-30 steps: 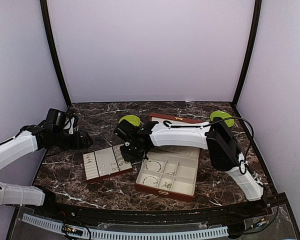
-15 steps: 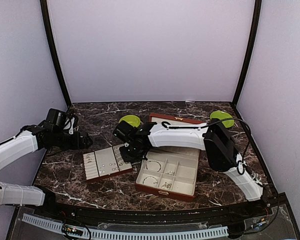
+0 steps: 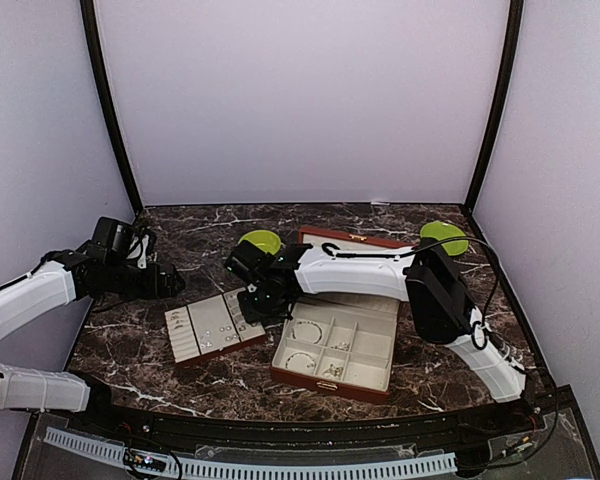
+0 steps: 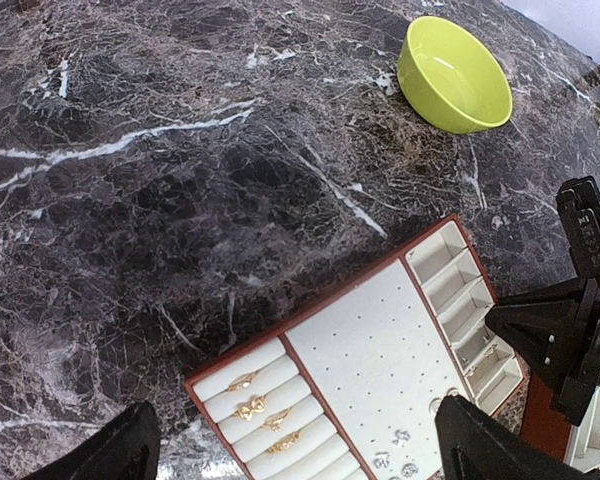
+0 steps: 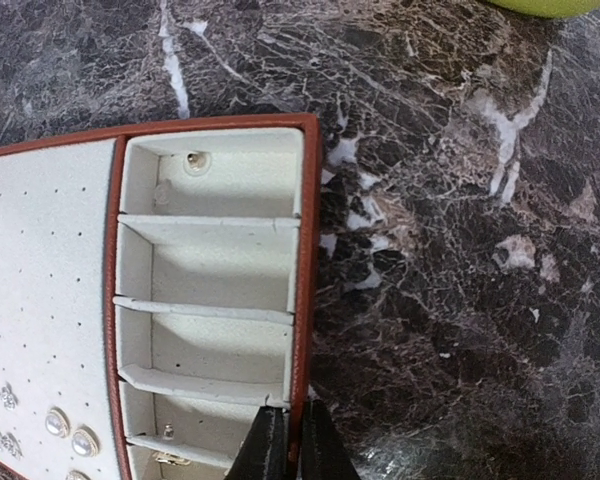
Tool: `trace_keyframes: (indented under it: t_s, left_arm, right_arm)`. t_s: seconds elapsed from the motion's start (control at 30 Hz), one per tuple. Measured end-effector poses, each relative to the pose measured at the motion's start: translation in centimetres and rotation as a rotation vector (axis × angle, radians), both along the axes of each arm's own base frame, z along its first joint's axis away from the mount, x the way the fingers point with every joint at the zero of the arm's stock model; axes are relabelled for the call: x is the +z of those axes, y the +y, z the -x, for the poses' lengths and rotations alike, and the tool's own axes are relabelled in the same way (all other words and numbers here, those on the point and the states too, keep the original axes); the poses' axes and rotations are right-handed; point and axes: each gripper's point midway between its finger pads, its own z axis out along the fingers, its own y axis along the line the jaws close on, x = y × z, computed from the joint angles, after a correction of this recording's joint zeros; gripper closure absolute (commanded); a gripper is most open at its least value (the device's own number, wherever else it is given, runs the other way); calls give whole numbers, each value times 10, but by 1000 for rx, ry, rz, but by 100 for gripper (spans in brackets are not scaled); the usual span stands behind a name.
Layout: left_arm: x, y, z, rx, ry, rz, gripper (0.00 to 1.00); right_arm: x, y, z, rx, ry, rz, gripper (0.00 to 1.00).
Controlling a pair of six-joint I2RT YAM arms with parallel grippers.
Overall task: Organize the mixed jewelry
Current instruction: Pick up the compartment layer from the center of the board.
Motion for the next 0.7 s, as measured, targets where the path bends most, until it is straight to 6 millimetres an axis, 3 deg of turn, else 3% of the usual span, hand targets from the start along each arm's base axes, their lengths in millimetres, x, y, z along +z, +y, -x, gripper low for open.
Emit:
trace_keyframes:
  t_s: [0.2, 0.7]
  left_arm:
    - [0, 2, -1, 8, -3, -10, 1]
    - [15, 10, -2, 38, -64, -28, 1]
  right_arm:
    - [1, 0, -1, -12, -4, 2, 100]
    - [1, 0, 3, -34, -13, 10, 100]
